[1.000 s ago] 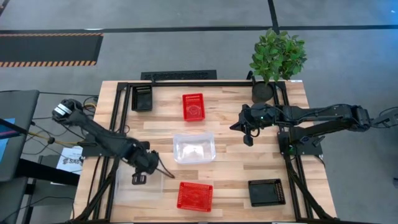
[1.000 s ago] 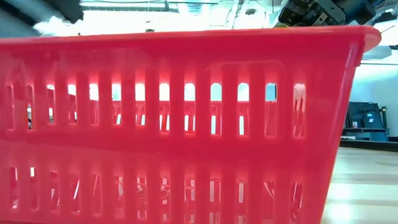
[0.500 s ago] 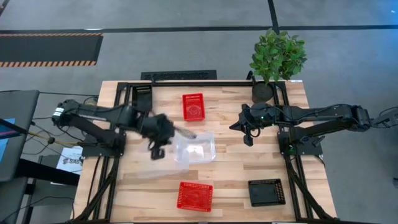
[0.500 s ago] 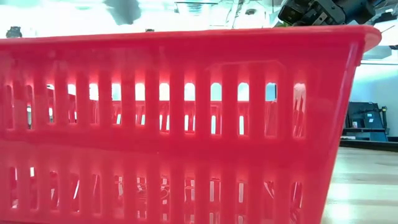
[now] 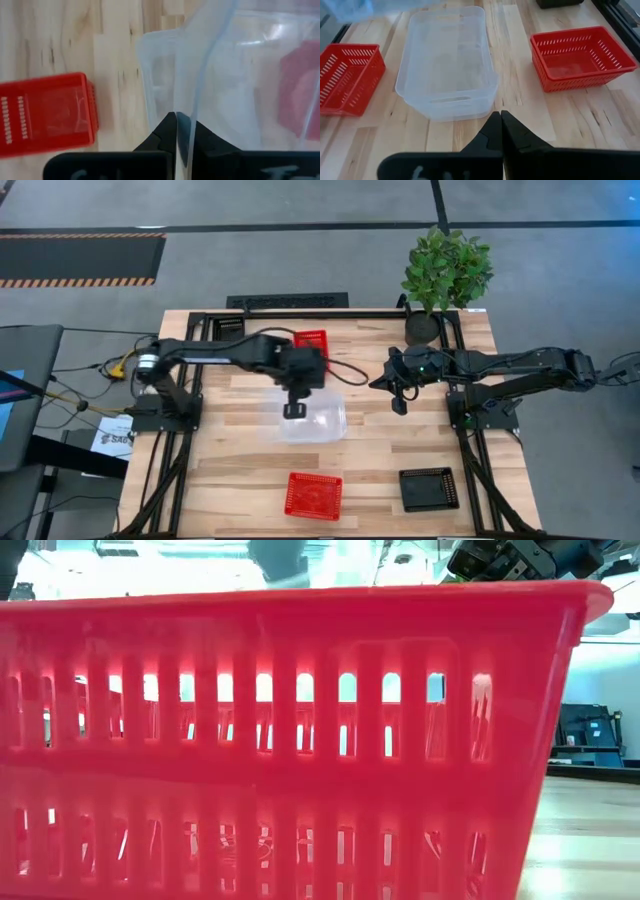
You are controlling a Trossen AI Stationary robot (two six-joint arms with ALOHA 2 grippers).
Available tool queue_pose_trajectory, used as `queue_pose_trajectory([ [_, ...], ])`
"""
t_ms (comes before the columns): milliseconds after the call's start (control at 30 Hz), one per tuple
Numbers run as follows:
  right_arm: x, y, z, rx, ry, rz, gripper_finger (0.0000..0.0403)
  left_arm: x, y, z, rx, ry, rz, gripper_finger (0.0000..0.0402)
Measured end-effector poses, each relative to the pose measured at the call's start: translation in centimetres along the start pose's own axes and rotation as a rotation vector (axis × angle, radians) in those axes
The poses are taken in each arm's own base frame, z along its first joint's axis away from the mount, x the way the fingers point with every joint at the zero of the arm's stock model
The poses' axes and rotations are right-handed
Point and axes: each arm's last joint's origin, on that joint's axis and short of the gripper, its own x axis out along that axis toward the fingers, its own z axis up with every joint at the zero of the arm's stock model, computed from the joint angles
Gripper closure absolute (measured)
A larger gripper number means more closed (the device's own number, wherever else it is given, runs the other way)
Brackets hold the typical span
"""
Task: Stack baskets by color
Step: Stack the bottom transparent bin on top of the top transparent bins
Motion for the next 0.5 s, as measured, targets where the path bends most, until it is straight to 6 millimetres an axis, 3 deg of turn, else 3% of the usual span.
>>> queue_pose_trajectory([
  [200,0.0,0.0,0.0,-0.010,0.003,0.000,0.0397,1.5,2.3,1.6,-0.012,0.024,0.006,0.0401],
  [367,0.0,0.0,0.0,-0.033,0.002,0.001,0.0397,2.4,4.5,1.5,-0.068,0.036,-0.033,0.0401],
  [500,0.0,0.0,0.0,-0.052,0.003,0.003,0.0397,2.5,5.0,1.5,-0.082,0.029,-0.034,0.0401],
])
